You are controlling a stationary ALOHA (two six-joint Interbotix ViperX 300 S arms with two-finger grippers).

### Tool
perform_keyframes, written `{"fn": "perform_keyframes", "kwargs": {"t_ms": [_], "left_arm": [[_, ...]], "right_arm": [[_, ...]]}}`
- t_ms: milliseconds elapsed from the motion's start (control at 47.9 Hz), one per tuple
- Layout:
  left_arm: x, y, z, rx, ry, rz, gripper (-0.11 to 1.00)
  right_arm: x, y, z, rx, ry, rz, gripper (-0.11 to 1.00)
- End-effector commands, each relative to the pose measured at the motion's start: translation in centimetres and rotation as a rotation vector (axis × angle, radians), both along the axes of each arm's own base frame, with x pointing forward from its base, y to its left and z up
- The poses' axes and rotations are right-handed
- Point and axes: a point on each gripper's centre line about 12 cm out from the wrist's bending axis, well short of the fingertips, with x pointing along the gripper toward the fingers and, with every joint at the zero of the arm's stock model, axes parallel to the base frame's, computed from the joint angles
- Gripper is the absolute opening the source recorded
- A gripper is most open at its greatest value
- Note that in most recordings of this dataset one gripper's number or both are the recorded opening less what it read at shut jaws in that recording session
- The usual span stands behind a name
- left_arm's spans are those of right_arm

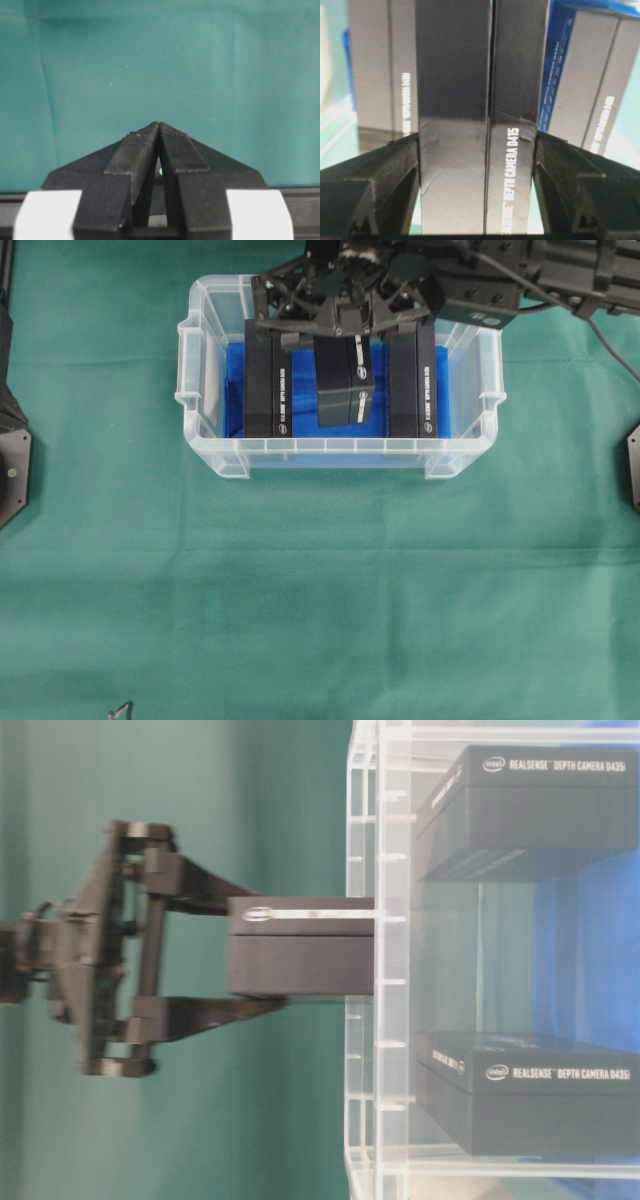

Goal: Take the box out of the case with the right arm.
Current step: 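Lift the middle box up out of the case with the right gripper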

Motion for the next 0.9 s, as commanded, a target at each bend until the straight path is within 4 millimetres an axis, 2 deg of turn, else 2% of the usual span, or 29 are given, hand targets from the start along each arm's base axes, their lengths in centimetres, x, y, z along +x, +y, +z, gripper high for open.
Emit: {"fn": "perform_keyframes", "kwargs": {"t_ms": [0, 146, 876], "left_arm": [[0.1, 0.1, 0.9, 0.003, -0.026, 0.006, 0.02], [0.1, 0.1, 0.9, 0.001, -0.028, 0.004, 0.02], [0.1, 0.1, 0.9, 0.002, -0.025, 0.004, 0.02]], "right_arm": [[-1.2, 0.5, 4.7, -0.029, -0.084, 0.003, 0.67], [-1.6, 0.8, 5.7, -0.045, -0.077, 0.001, 0.67], [-1.6, 1.0, 5.7, -0.05, -0.072, 0.005, 0.67]]}}
